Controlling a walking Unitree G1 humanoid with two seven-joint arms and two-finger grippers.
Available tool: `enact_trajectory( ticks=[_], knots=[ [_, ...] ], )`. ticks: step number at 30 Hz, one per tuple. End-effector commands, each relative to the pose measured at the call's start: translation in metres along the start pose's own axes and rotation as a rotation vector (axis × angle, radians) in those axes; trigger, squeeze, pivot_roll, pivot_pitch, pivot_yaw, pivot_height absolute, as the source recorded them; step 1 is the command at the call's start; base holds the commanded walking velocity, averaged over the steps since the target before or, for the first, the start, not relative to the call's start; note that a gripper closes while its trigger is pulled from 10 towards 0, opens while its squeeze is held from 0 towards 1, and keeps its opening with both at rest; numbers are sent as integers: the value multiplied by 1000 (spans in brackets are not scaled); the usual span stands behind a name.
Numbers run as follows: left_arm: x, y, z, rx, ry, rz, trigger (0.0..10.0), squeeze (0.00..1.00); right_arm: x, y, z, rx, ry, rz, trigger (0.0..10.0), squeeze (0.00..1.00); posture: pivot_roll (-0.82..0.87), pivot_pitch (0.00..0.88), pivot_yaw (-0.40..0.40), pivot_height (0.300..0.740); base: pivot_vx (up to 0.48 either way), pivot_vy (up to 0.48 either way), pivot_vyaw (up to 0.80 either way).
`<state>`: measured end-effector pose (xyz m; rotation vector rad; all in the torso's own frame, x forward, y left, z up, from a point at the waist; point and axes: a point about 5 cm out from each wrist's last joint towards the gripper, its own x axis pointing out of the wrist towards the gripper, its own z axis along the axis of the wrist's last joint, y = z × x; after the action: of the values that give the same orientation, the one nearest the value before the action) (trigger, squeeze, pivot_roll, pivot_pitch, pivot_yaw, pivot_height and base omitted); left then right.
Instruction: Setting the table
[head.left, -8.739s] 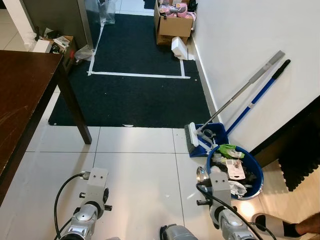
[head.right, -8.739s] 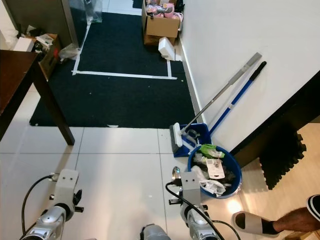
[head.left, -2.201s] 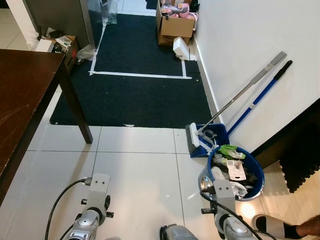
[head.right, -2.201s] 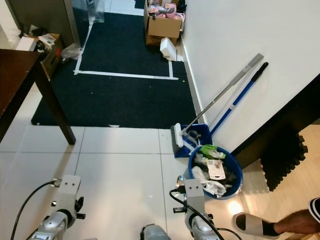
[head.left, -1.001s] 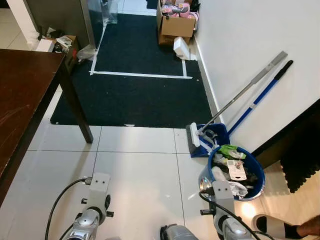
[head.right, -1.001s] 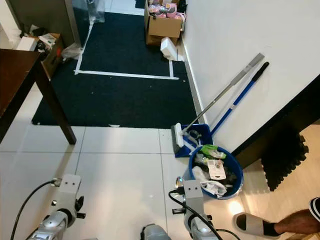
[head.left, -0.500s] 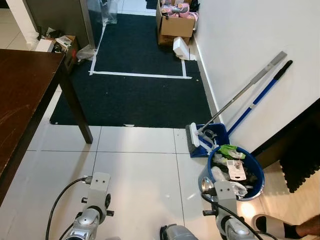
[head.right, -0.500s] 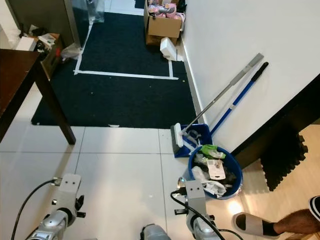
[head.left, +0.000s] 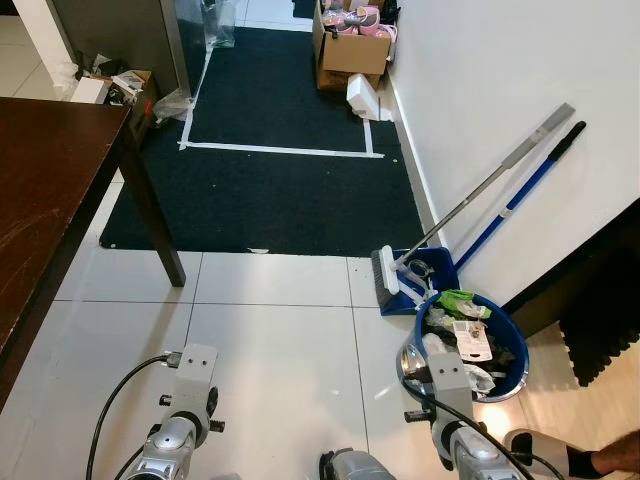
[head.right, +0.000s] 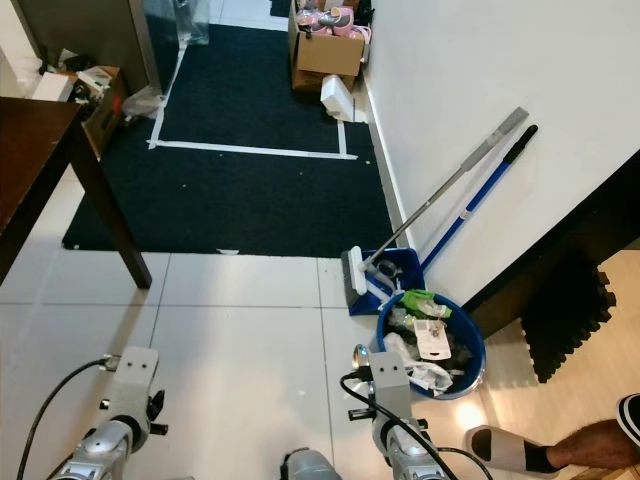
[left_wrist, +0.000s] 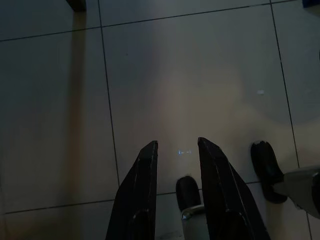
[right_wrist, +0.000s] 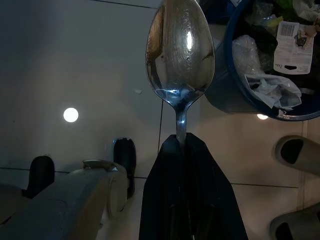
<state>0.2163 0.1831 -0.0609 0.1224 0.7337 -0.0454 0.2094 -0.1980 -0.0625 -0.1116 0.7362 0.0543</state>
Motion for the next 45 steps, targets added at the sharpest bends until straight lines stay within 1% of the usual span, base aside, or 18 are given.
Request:
enact_trajectory(
  ticks=[1, 5, 10, 19, 24, 27, 31, 32, 36, 40, 45],
  knots=[
    [-2, -1, -7, 1, 18, -2, 10000, 0, -2, -2, -6, -5, 15, -5, 10000, 0, 49, 55, -36, 740, 0, 0, 0],
    [-2, -1, -7, 2, 20, -4, 10000, 0, -3, 0, -9, -11, 23, 1, 10000, 0, 48, 56, -36, 740, 0, 0, 0],
    [-2, -3, -8, 3, 23, -7, 10000, 0, -4, -1, -11, -9, 26, -3, 10000, 0, 46, 57, -35, 740, 0, 0, 0],
    [-2, -4, -7, 1, 19, -10, 10000, 0, -3, -2, -9, -10, 23, -3, 10000, 0, 43, 58, -38, 740, 0, 0, 0],
    [-1, -4, -4, -14, 13, -2, 10000, 0, -3, -3, -7, -5, 19, -7, 10000, 0, 42, 58, -41, 740, 0, 0, 0],
    [0, -8, -3, -16, 14, -9, 10000, 0, -2, -2, -6, -5, 17, -6, 10000, 0, 38, 62, -32, 740, 0, 0, 0],
    [0, -13, -3, 1, 23, -33, 10000, 0, -3, -1, -8, 1, 20, -3, 10000, 0, 39, 61, -43, 740, 0, 0, 0],
    [1, -14, -2, 11, 23, -36, 10000, 0, -4, 1, -11, -11, 27, 13, 10000, 0, 41, 67, -40, 740, 0, 0, 0],
    [1, -11, -3, 13, 24, -31, 10000, 0, -5, 1, -14, 0, 33, 2, 10000, 0, 40, 66, -38, 740, 0, 0, 0],
    [-1, -5, -8, 23, 53, -14, 10000, 0, -6, 3, -16, 18, 40, -1, 10000, 0, 40, 66, -38, 740, 0, 0, 0],
    [-1, -6, -9, 39, 63, -18, 10000, 0, -5, 3, -15, 15, 24, -5, 10000, 0, 39, 68, -28, 740, 0, 0, 0]
  ],
)
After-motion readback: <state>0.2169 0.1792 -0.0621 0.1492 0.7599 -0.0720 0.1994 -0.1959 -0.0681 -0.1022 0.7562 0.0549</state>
